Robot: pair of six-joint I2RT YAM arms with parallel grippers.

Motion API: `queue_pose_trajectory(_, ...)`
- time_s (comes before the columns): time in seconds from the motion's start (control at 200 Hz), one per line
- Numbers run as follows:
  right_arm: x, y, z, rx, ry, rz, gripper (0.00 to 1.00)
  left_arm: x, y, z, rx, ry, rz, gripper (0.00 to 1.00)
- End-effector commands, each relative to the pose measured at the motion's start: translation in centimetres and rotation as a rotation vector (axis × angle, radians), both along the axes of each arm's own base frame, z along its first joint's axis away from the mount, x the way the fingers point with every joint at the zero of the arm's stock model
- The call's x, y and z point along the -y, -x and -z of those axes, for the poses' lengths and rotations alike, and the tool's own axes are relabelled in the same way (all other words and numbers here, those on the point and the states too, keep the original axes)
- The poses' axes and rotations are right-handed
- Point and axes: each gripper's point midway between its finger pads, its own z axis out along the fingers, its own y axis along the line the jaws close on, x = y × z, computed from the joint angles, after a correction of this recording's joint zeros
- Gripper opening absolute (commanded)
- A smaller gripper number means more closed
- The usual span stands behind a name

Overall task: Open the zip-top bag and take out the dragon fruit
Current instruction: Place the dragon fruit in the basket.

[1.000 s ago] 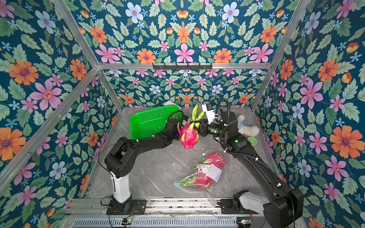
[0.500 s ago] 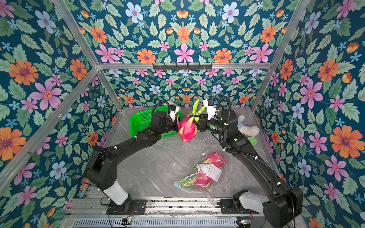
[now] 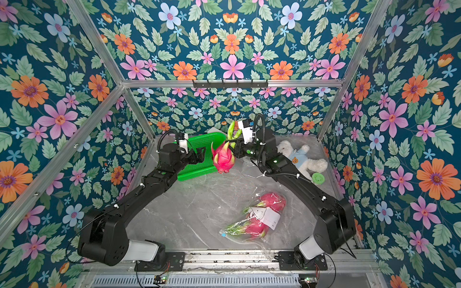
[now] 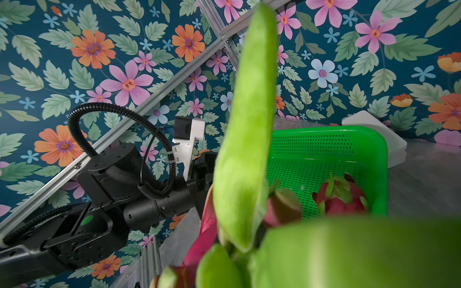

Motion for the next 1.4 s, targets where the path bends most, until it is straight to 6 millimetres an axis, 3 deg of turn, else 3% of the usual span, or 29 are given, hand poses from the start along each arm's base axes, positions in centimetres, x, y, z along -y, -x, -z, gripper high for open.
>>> queue_pose_trajectory(0.0,-2.0,-2.2,-1.1,0.101,0.016,0.044,0.0,-3.1,0.2,0.9,-0.025,0.035,-0.084,0.99)
queue_pose_trajectory(0.02,-2.6,-3.0,0.0,0.091,0.034,0.05,0.0,-3.7,0.3,1.2,-0.032,0.039,-0.095,0.99)
queue_pose_trajectory(0.22,-5.4,-8.5,2.7,0.097,0.043,0.12,0.0,-7.8,2.0,2.2,-0.03,0.041,-0.189,0.99)
queue_pose_trajectory(0.43,-8.8,-12.9,6.3,0.1,0.102,0.159,0.0,-8.9,2.4,2.4,-0.023,0.024,-0.222,0.99)
queue_pose_trajectory(0.6,-10.7,-15.1,10.7,0.091,0.201,0.189,0.0,-9.2,2.4,2.2,-0.009,0.03,-0.229,0.99)
queue_pose_trajectory(0.955,-10.9,-15.7,17.2,0.015,0.277,0.206,0.0,-9.2,2.4,2.1,-0.003,0.035,-0.225,0.99)
queue_pose_trajectory(1.12,-10.9,-15.4,18.4,0.014,0.29,0.204,0.02,-8.9,2.4,2.0,-0.003,0.047,-0.211,0.99)
queue_pose_trajectory(1.395,-12.8,-13.0,20.5,0.113,0.417,0.167,0.11,-8.7,2.4,2.1,-0.006,0.055,-0.2,0.99)
